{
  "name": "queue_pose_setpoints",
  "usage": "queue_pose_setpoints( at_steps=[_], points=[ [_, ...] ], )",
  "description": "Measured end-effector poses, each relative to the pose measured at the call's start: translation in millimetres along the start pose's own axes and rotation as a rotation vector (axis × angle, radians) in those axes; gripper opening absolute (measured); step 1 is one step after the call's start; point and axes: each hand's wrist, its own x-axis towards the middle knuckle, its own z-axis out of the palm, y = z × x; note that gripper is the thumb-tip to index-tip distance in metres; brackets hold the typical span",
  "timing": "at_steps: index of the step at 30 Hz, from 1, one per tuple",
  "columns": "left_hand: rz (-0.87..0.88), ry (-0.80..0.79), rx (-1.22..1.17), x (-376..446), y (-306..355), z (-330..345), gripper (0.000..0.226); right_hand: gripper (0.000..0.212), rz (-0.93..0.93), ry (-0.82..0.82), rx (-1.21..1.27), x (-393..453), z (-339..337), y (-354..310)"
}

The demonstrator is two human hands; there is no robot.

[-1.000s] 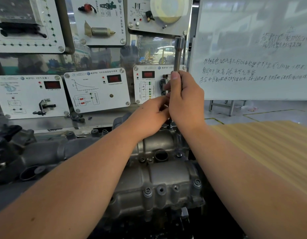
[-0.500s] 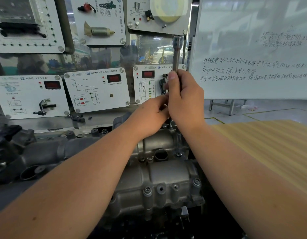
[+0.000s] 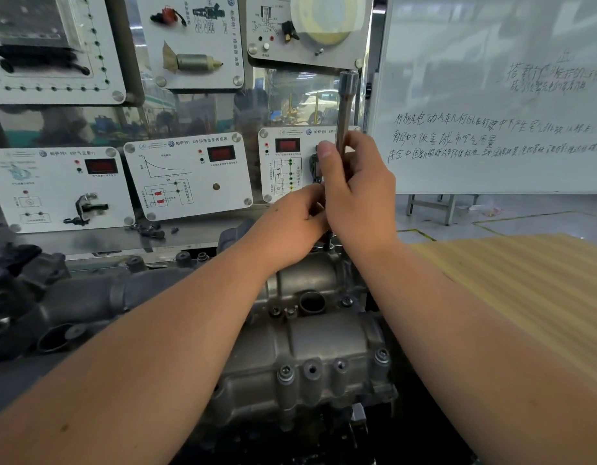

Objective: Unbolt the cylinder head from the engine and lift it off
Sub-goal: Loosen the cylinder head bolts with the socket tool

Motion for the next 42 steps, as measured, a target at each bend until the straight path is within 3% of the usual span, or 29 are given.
queue_pose_setpoints(
  at_steps=[4,9,18,25,30,37,42],
  points=[
    [0.004,0.000,0.016,0.6,-0.7,0.0,0.016,0.018,-0.007,0.025,-0.019,1.2,-0.6,0.2],
    [0.029,-0.019,0.021,-1.1,2.0,-0.2,0.021,0.034,-0.039,0.019,-0.033,-0.5,-0.1,-1.2],
    [0.015,0.000,-0.004,-1.0,1.2,0.1,0.018,0.010,-0.033,0.029,-0.036,0.8,-0.8,1.8],
    [0.004,-0.003,0.000,0.5,-1.9,0.6,0.018,0.028,-0.052,0.017,-0.060,0.2,-0.2,-0.6],
    [0.001,0.000,0.007,0.5,-1.8,0.4,0.017,0.013,-0.008,0.020,-0.010,0.8,0.3,0.9],
    [-0.014,-0.007,0.014,-0.4,-1.4,0.2,0.015,0.010,-0.028,0.035,-0.026,0.4,-0.4,1.5],
    [-0.038,-0.019,-0.005,-0.6,1.1,1.6,0.018,0.027,-0.013,0.016,-0.038,0.8,0.3,1.3]
  ],
)
